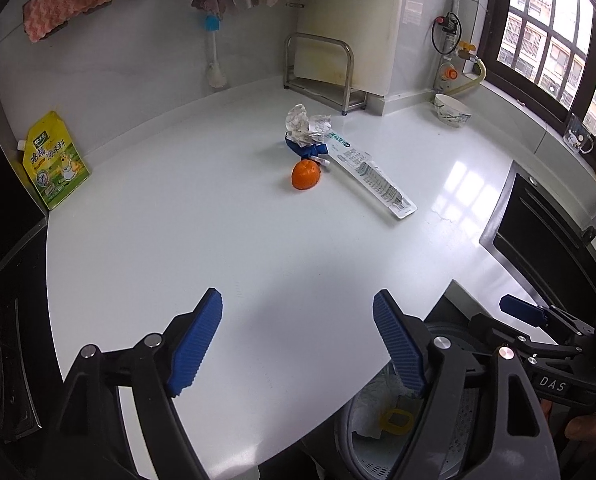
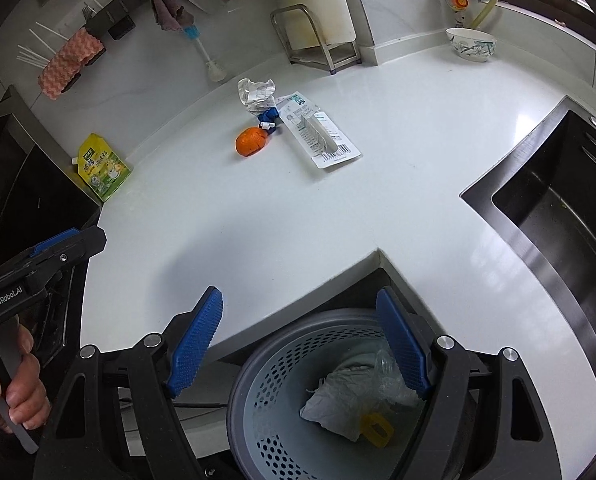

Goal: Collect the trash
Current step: 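Move both open tools toward the toothbrush package card on the counter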

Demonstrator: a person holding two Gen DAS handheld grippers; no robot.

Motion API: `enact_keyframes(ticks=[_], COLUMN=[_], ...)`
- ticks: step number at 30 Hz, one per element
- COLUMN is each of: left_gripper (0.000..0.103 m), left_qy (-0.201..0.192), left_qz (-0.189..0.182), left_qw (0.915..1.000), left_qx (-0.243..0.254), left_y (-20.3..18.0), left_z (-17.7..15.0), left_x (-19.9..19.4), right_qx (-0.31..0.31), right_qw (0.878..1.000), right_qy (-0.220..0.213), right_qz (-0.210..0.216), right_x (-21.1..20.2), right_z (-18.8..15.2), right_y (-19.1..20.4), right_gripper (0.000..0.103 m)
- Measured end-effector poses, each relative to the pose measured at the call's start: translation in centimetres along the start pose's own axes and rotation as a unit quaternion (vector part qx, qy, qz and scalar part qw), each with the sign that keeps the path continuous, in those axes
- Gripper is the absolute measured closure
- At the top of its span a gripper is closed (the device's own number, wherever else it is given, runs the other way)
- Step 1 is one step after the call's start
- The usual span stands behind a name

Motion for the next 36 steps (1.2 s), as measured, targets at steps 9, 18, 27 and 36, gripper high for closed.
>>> enact_keyframes(ticks=[9, 18, 27, 36], left_gripper=[0.025, 0.025, 0.025, 0.025], left_qy=[0.005, 0.015, 0.023, 0.020], left_qz=[-0.008, -0.015, -0.023, -0.020], left_qw=[1.0000, 0.9998, 0.9991, 0.9985], left_qx=[-0.001, 0.003, 0.026, 0.047], left_y=[1.5, 3.1, 4.0, 4.8], left_z=[2.7, 5.5, 8.1, 10.4], left_x=[3.2, 6.8, 10.6, 14.3], right_qx=[-0.003, 0.002, -0.002, -0.023], right_qw=[1.000, 0.999, 0.999, 0.997], right_qy=[0.002, 0.002, 0.006, 0.013], right_qz=[-0.019, -0.036, -0.049, -0.067], right_x=[2.3, 5.2, 8.8, 12.6], right_z=[3.5, 7.0, 10.4, 14.5], right_y=[-0.3, -0.7, -0.3, 0.0], right_gripper=[0.027, 0.027, 0.027, 0.027])
Point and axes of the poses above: each gripper's, at about its wrist camera, not at the fingertips, and x roughly the way its jaws point, y to its left, z to its top, the point moved 8 cm from there along x, roughly the way its jaws point, and after that the axes turned 1 degree about z, right-handed, at the moved point
